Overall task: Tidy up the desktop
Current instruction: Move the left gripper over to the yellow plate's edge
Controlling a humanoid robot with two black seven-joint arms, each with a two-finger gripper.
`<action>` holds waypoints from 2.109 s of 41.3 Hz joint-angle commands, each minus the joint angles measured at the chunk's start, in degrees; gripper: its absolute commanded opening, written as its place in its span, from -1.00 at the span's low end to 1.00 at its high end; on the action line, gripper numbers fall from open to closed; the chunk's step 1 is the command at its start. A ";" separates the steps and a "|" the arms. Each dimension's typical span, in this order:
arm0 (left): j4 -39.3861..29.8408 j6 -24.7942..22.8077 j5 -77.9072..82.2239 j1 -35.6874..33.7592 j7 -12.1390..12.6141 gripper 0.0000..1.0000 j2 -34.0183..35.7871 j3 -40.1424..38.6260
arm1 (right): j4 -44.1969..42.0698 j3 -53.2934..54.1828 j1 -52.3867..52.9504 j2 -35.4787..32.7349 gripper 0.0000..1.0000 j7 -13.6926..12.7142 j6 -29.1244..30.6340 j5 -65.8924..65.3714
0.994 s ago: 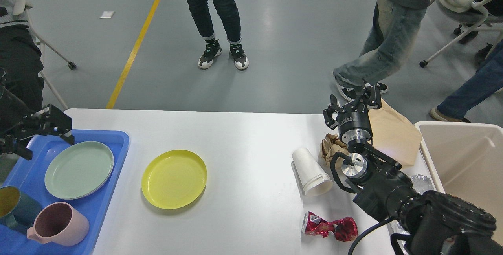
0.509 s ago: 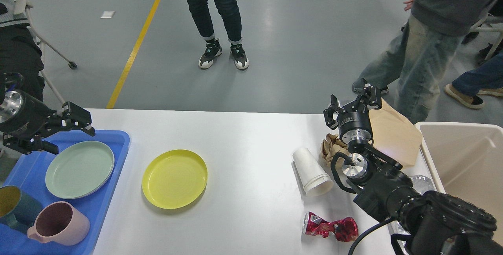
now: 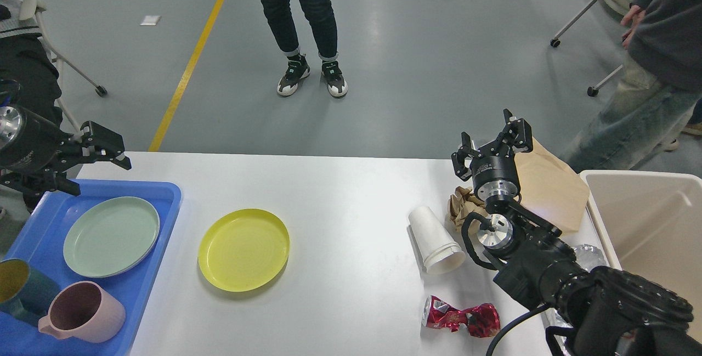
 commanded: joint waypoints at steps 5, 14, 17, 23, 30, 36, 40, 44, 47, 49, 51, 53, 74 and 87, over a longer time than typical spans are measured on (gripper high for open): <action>0.00 -0.04 0.08 0.42 0.01 0.94 -1.70 0.01 | 0.01 -0.01 -0.03 -0.16 1.00 0.00 0.00 0.00; 0.00 -0.13 0.08 1.21 0.01 0.94 -1.79 0.01 | 0.01 0.08 -0.03 0.02 1.00 0.00 0.00 0.00; 0.00 -0.05 0.08 2.17 0.01 0.94 -1.96 -0.08 | 0.01 0.08 0.06 0.02 1.00 0.00 0.00 0.00; 0.00 -0.04 0.08 2.62 0.01 0.94 -3.10 -0.08 | 0.09 0.08 0.06 0.10 1.00 0.00 0.00 0.00; 0.00 0.04 -0.01 4.73 0.01 0.94 -3.98 -0.08 | 0.09 0.08 0.06 0.11 1.00 0.00 0.00 0.00; 0.00 0.04 -0.01 5.34 0.01 0.94 -5.04 -0.17 | 0.09 0.08 0.06 0.11 1.00 0.00 0.00 0.00; 0.00 0.04 0.08 5.43 0.01 0.94 -4.78 -0.17 | 0.09 0.08 0.06 0.11 1.00 0.00 0.00 0.00; 0.00 0.13 -0.01 5.96 0.01 0.94 -4.34 -0.17 | 0.09 0.08 -0.03 0.11 1.00 0.00 0.00 0.00; 0.00 0.13 -0.01 6.05 0.01 0.94 -4.42 -0.17 | 0.01 0.08 -0.03 0.02 1.00 0.00 0.00 0.00; -0.09 -0.74 0.08 5.78 -0.43 0.94 -4.60 -0.17 | 0.09 -0.01 -0.03 0.02 1.00 0.00 0.00 0.00; -0.53 -1.53 0.08 5.61 -0.34 0.94 -4.77 -0.60 | 0.01 0.08 -0.03 0.02 1.00 0.00 0.00 0.00; -0.88 -3.03 0.08 5.61 -0.34 0.94 -4.95 -1.66 | 0.01 0.08 -0.03 0.02 1.00 0.00 0.00 0.00; -2.11 -1.10 0.08 8.94 0.27 0.93 -5.91 -4.82 | 0.01 -0.01 -0.03 0.02 1.00 0.00 0.00 0.00; -2.47 15.51 -6.25 18.09 9.93 0.93 -9.17 -11.76 | 0.01 0.08 -0.03 0.02 1.00 0.00 0.00 0.00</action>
